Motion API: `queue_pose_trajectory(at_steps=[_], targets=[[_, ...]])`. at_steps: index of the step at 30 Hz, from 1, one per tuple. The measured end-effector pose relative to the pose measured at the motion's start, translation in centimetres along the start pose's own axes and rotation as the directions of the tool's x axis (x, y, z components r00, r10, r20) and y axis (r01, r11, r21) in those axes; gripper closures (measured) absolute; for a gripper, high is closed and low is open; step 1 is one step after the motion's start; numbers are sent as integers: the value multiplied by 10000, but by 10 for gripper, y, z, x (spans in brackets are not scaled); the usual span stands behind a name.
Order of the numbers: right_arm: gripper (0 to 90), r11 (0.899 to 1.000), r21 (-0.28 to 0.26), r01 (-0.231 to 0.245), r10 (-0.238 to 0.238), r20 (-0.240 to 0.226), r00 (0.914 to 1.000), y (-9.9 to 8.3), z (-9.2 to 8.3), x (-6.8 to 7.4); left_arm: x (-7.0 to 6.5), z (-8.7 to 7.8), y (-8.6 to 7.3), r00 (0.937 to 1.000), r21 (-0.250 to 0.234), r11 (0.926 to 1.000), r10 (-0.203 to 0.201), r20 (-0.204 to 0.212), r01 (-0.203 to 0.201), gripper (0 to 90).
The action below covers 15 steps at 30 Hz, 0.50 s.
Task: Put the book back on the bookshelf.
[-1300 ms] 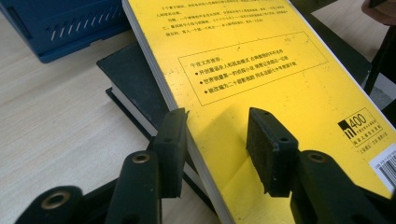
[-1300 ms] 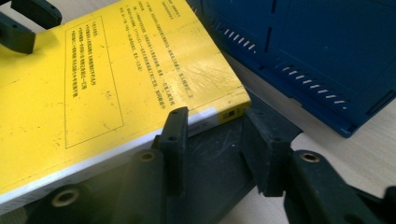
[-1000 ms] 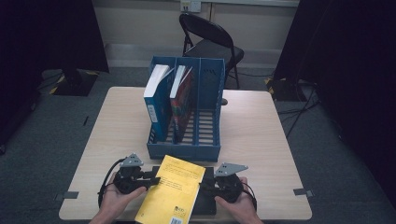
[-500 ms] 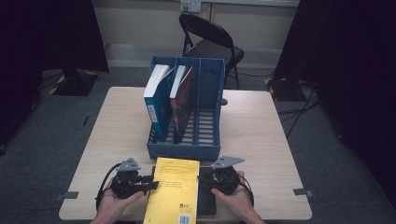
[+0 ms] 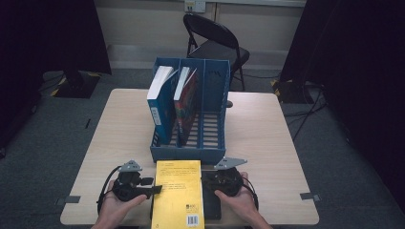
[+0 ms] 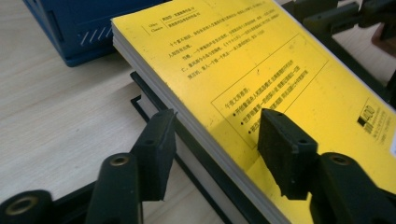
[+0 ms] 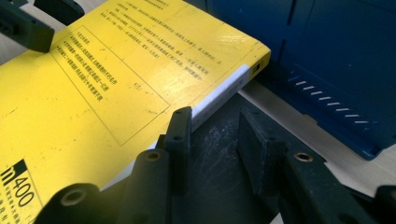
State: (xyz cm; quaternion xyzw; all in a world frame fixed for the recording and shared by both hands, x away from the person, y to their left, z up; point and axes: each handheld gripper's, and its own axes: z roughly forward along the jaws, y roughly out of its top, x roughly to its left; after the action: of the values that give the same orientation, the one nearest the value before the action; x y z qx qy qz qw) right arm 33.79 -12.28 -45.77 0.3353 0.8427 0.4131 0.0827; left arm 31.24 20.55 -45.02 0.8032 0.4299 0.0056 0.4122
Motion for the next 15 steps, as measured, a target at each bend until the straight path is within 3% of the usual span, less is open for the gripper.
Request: queue_pose_trajectory(at_steps=[4, 7, 15], targets=[[639, 10000, 6, -16, 16, -63, 10000, -1, -2, 1, 1, 3, 3, 9998, -138, 9999, -90, -202, 87, 481], [632, 10000, -2, -40, 40, -113, 9999, -2, -2, 1, 4, 6, 6, 9999, -102, 9999, -111, 44, 111, 477], [632, 10000, 41, -36, 36, -205, 9998, -1, -3, 3, 10, 10, 14, 9997, 174, 9996, -223, 103, 221, 465]])
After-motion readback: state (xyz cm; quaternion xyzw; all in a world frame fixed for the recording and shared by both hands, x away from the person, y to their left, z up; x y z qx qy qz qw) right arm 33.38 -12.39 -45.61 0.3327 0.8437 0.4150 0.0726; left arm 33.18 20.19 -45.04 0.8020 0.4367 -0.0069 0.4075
